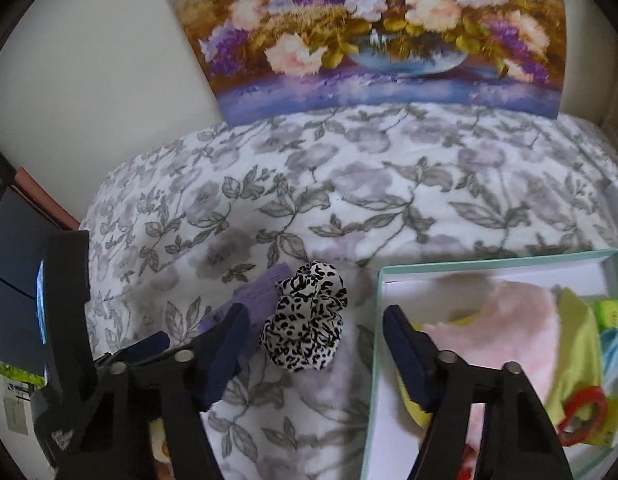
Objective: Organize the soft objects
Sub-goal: 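Grasp purple packet with left tool while right tool grasps leopard scrunchie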
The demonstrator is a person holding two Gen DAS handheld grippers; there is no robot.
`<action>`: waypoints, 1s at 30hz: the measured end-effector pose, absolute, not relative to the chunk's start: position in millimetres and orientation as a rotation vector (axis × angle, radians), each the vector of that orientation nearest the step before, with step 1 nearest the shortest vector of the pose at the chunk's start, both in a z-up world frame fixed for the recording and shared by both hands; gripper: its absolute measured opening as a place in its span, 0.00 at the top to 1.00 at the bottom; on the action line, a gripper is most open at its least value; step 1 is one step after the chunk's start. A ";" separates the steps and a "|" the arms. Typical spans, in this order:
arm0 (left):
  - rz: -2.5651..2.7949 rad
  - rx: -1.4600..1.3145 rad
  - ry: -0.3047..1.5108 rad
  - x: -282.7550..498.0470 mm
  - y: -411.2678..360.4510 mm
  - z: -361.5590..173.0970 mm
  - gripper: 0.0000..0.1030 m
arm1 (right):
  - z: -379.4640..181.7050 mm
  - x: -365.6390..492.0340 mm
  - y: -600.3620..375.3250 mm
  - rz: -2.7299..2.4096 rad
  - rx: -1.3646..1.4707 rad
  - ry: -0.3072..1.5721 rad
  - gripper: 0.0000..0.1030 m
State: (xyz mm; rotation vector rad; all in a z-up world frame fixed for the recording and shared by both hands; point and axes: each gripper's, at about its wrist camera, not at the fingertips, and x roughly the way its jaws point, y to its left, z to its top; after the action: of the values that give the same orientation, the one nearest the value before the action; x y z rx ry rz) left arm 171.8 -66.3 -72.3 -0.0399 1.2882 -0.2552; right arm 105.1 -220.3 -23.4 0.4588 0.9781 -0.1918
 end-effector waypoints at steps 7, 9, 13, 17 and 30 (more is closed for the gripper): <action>-0.349 -0.004 1.291 179.2 -78.3 -81.0 0.27 | -45.5 120.3 -228.4 -0.190 0.514 1.009 0.46; -0.382 0.002 1.291 179.4 -82.8 -81.7 0.29 | -49.3 123.4 -228.9 -0.188 0.516 1.015 0.48; -0.447 0.055 1.287 177.6 -98.8 -85.5 0.30 | -60.4 130.8 -227.2 -0.175 0.521 1.038 0.51; -0.460 0.093 1.283 176.9 -102.9 -87.7 0.34 | -69.9 134.8 -224.1 -0.171 0.524 1.058 0.53; -0.488 0.158 1.253 172.7 -107.2 -86.1 0.52 | -72.4 136.5 -218.3 -0.165 0.503 1.056 0.76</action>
State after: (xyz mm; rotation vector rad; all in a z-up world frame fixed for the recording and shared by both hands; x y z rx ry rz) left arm 172.7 -107.2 -86.1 0.1576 1.2528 -0.4878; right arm 136.5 -218.3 -72.4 0.5032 1.0563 -0.1649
